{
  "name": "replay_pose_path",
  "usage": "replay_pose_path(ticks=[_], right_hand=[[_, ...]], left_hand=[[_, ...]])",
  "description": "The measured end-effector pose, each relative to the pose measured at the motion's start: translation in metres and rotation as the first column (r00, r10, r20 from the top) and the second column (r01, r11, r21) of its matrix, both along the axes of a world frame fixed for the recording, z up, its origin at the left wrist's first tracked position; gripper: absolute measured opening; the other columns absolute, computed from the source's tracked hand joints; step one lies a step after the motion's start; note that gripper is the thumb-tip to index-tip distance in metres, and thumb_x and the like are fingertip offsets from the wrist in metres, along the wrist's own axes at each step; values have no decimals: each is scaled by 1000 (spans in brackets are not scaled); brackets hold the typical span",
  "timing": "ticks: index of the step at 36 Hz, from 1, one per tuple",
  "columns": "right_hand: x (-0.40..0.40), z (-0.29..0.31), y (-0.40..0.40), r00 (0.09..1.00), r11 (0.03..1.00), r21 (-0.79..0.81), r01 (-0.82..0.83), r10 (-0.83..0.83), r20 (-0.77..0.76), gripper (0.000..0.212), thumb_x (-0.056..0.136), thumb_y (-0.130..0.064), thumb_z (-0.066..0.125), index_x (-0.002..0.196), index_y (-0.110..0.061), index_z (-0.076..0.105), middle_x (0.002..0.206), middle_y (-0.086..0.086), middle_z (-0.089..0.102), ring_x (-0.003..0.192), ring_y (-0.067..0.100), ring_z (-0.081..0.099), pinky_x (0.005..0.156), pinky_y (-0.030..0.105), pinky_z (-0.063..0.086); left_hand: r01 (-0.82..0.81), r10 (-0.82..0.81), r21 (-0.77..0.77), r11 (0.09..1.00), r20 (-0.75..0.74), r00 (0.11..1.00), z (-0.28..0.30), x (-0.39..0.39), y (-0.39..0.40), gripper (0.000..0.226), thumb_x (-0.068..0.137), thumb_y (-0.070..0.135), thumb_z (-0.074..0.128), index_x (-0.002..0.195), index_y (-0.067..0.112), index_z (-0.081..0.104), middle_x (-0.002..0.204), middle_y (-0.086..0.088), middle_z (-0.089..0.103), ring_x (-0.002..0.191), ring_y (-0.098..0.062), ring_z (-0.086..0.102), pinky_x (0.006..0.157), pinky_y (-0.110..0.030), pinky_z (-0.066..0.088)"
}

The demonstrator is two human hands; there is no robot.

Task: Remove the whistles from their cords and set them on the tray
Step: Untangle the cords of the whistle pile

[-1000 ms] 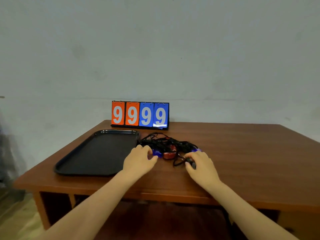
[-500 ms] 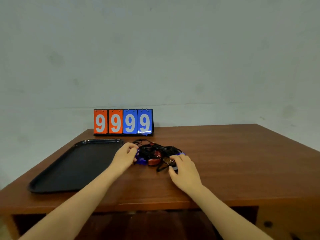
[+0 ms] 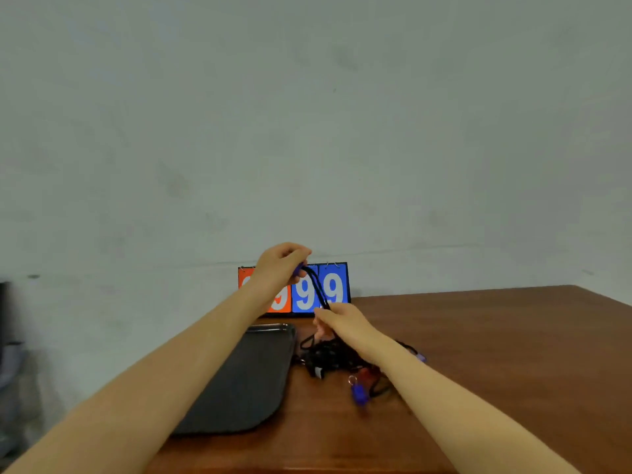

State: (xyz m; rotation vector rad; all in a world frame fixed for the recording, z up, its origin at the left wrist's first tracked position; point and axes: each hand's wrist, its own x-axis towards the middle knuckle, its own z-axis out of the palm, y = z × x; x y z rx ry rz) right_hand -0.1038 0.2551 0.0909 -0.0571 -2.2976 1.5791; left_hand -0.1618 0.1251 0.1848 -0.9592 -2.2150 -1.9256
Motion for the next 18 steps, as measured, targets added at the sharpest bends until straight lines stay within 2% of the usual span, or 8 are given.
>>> replay_pose_path(ticks=[2,4,8,11,12,14,16,18], right_hand=[[-2,0,12,999,997,-81,-12,15,34,31,97,-29,51,71,-14,59,56,-1,53,60,16,55,67,24,48],[-4,3,28,1000,992,-123,-3,4,13,34,96,-28,53,65,-15,53,52,0,45,51,16,48,63,27,46],[-3,17,68,997,985,-157,70,-73,-9,36,95,-25,56,63,-14,45,49,1,39,47,17,43,58,30,44],[-5,27,96,993,964,-249,93,-107,-44,37,95,-27,57,62,-15,44,48,-1,39,49,18,44,60,33,45],[-6,30,104,992,944,-320,84,-109,-60,36,96,-25,55,63,-15,44,47,-2,39,48,17,44,58,33,44],[-9,37,112,989,868,-495,47,-111,-102,32,97,-23,52,68,-14,46,47,-3,36,45,14,40,54,30,39],[-11,43,115,971,760,-650,9,-162,-176,30,99,-23,49,71,-13,47,48,-3,34,41,12,36,51,27,33],[-14,46,120,938,688,-726,-2,-250,-240,30,100,-24,46,73,-13,47,49,-3,32,38,9,31,44,24,28]], left_hand=[[-92,92,23,995,1,996,-1,-14,-10,10,97,23,55,92,18,62,88,-5,64,73,-15,62,64,-24,52],[-203,202,53,978,14,979,-3,-33,-23,14,97,29,55,99,16,60,84,-2,66,71,-14,64,63,-25,52],[-379,375,165,911,55,925,-8,-65,-40,21,98,30,52,112,14,56,85,3,61,73,-11,59,65,-26,50],[-466,455,219,857,99,885,-14,-79,-43,25,99,26,51,119,12,56,102,-4,61,87,-20,61,81,-34,53],[-483,472,224,846,104,875,-17,-81,-42,26,99,26,50,120,11,56,106,-6,61,93,-23,61,84,-36,53],[-498,491,218,840,87,867,-25,-84,-34,25,100,27,49,119,12,56,108,-7,62,96,-24,61,82,-35,52],[-492,483,213,844,94,871,-35,-84,-23,19,100,28,48,112,16,54,103,-6,62,87,-21,61,73,-31,51],[-463,443,203,863,138,886,-47,-82,-6,12,100,29,48,106,19,52,95,-5,63,77,-19,63,64,-29,51]])
